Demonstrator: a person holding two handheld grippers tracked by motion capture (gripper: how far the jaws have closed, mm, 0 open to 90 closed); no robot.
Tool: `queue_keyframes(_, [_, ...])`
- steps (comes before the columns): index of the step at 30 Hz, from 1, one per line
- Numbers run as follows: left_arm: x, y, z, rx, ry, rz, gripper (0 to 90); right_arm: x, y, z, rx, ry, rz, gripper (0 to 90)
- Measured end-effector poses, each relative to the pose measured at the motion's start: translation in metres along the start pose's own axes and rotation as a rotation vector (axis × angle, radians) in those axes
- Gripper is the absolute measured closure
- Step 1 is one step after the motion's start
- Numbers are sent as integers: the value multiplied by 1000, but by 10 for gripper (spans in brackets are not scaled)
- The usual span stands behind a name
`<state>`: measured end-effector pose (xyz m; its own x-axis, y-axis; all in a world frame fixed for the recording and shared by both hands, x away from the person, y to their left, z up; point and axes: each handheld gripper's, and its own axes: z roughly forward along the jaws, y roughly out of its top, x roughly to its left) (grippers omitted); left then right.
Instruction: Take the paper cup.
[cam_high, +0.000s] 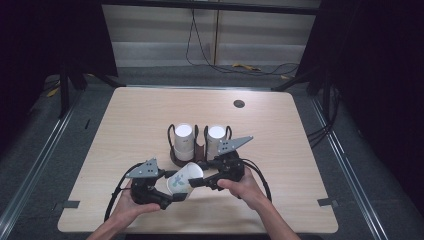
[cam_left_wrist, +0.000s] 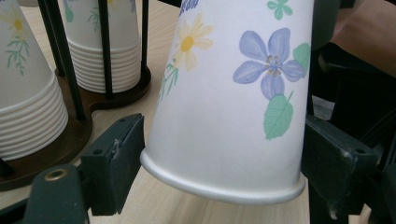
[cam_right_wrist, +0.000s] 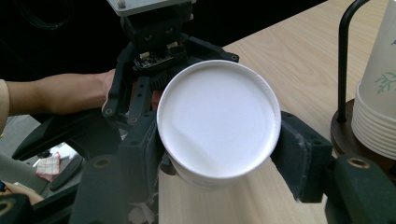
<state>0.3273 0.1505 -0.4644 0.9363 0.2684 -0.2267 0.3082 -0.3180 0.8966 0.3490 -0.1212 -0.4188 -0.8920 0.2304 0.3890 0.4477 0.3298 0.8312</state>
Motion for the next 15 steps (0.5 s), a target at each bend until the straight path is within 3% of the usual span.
queue_keyframes(7, [-2,0,1,9,-8,19,183,1,0,1,19,11,-3,383])
queue_keyframes(15, [-5,1,0,6,3,62,273,0,1,0,26,16,-7,375])
